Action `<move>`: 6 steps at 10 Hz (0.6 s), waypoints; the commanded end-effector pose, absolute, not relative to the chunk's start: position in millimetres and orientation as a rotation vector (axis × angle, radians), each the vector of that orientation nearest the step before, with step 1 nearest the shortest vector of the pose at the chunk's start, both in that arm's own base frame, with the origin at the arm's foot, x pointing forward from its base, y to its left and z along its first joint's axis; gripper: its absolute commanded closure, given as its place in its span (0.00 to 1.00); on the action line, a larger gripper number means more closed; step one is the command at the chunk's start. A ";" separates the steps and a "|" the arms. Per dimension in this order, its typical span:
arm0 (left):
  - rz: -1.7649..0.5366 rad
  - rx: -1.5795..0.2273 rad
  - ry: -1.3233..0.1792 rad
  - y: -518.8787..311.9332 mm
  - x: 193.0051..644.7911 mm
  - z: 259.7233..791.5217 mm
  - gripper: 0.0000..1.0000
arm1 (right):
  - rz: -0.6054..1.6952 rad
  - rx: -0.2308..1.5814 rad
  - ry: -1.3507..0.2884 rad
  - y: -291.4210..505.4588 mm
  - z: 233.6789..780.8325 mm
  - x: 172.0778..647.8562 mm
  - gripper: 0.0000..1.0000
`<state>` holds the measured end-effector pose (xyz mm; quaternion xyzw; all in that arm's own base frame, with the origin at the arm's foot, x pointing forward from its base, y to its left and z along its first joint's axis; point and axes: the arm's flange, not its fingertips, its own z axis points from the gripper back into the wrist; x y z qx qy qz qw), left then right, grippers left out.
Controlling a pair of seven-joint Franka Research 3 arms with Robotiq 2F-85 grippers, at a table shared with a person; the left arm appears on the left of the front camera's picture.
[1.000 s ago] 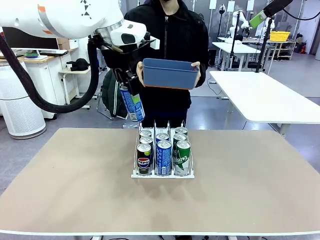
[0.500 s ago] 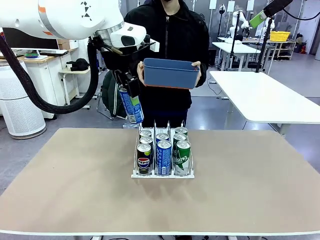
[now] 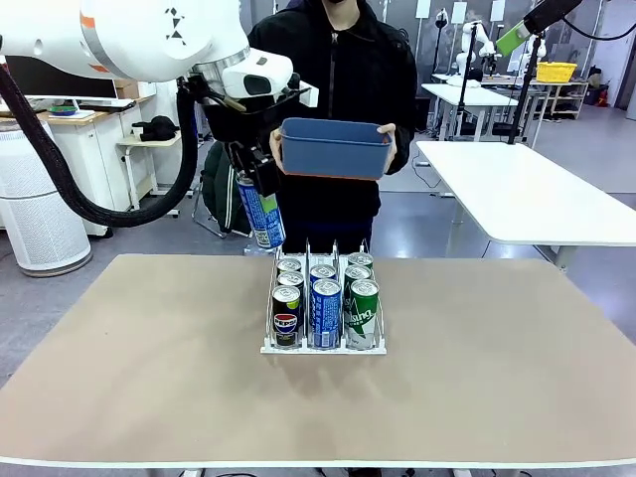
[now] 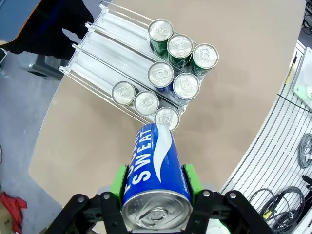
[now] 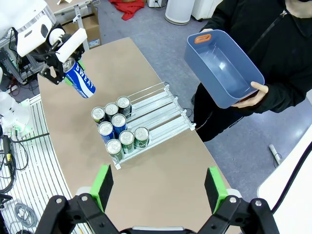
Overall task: Fill the beverage cans into the dispenser.
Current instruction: Place the picked Ionic drink in the line of the Automatic Can Dispenser with the same cans.
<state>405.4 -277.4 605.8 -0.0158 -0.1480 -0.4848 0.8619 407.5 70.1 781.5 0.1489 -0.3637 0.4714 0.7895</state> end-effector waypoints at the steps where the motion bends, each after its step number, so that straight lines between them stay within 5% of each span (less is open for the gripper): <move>1: -0.945 -0.016 -0.286 -300.3 398.6 603.3 0.43 | 1.018 0.329 -0.775 69.1 780.2 406.5 0.00; 6: -0.805 -0.022 -0.399 -354.1 336.5 592.0 0.43 | 1.018 0.329 -0.775 69.1 780.2 406.5 0.00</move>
